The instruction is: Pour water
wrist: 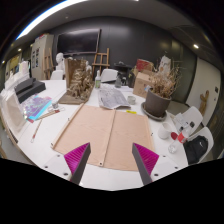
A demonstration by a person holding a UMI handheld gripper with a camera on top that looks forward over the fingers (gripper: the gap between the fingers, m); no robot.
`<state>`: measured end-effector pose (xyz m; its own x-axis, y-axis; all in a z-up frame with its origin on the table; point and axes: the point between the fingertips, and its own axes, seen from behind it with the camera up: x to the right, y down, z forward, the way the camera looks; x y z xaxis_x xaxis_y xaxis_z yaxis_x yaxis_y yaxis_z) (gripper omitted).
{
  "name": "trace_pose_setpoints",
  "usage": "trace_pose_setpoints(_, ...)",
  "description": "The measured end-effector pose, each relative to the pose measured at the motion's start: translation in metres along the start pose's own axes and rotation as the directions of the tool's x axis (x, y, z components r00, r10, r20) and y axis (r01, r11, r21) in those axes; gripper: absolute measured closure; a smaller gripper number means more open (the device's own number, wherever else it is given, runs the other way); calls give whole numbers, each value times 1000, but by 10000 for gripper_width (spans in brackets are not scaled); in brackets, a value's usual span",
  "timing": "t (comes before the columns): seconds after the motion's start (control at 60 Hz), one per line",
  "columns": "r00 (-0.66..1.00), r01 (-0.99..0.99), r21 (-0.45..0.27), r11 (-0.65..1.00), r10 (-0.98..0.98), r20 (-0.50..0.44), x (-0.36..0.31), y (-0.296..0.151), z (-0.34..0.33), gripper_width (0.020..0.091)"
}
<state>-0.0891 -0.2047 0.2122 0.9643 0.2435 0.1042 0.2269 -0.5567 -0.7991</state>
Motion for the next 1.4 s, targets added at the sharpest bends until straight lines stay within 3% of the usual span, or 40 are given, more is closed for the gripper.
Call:
trace_pose_setpoints(0.217,994,-79,-25,997,77,-72,56,21,10,256)
trace_pose_setpoints(0.467,967,-162,-1,987,158,-199,180,63,32,252)
trace_pose_setpoints(0.7,923,-219,73,973,231,-307,314,101,68,256)
trace_pose_setpoints(0.95,919,-229,164,960,268,-290,396,97,146,264)
trace_pose_setpoints(1.1,933,-246,186,951,284,-220,410,87,196,355)
trace_pose_setpoints(1.167,939,-227,187,956,266,-218,410,85,210,443)
trace_pose_setpoints(1.233,939,-222,188,957,262,-224,418,85,221,593)
trace_pose_setpoints(1.333,937,-234,208,950,277,-212,418,79,226,637)
trace_pose_setpoints(1.4,937,-235,212,949,279,-211,421,79,228,716)
